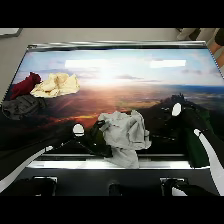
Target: Fold the shirts.
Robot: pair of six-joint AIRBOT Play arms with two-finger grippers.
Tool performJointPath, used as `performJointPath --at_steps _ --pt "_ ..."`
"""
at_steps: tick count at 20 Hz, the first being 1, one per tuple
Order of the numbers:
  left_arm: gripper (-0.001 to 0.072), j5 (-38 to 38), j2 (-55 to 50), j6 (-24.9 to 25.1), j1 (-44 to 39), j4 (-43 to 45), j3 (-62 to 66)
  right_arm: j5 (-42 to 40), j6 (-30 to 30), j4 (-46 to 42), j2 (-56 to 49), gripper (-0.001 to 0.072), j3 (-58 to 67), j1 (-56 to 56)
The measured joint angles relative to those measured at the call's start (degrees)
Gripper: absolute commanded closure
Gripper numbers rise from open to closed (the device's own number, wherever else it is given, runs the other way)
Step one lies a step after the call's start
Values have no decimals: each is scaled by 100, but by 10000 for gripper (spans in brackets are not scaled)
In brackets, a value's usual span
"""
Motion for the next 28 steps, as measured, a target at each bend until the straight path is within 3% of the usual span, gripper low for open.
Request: performJointPath --at_steps 1,4,5,6,7,8,9,10,14,18,20,22,24,28 --pt "221 107 -59 0 -57 -129 -17 -76 -2 57 -11 46 -22 -2" --pt "300 262 -188 13 -151 -382 -44 -271 -4 188 -120 48 -61 -2" --pt "456 308 -221 11 -168 -439 -48 -334 -4 269 -177 76 -66 -2" --pt "595 356 -256 11 -181 -437 -66 -391 -4 365 -251 159 -72 -2" --pt "669 411 -278 7 -190 -439 -70 -455 -4 511 -341 270 -76 -2" --pt "670 424 -289 15 -197 -461 -70 -503 -2 640 -442 344 -81 -2" --pt "672 426 -297 15 -197 -498 -70 -494 4 745 -527 608 -81 -2" --pt "672 431 -295 15 -197 -509 -70 -485 50 820 -616 668 -81 -13" --pt "676 400 37 -107 -96 -33 17 -555 114 968 -699 670 -9 9" --pt "676 -367 1281 -1075 291 2533 833 -667 90 754 227 668 793 7" --pt "676 -817 2052 -1482 688 3886 1742 -1047 203 293 977 669 1502 -2" --pt "676 -964 2710 -1768 1167 4669 2918 -1635 332 -140 1814 670 2291 -11" --pt "676 -741 3163 -1880 1458 5007 4177 -2323 417 -306 2581 670 3014 4" --pt "676 306 3453 -1587 1360 4660 5939 -3307 483 -155 3630 670 3980 2"
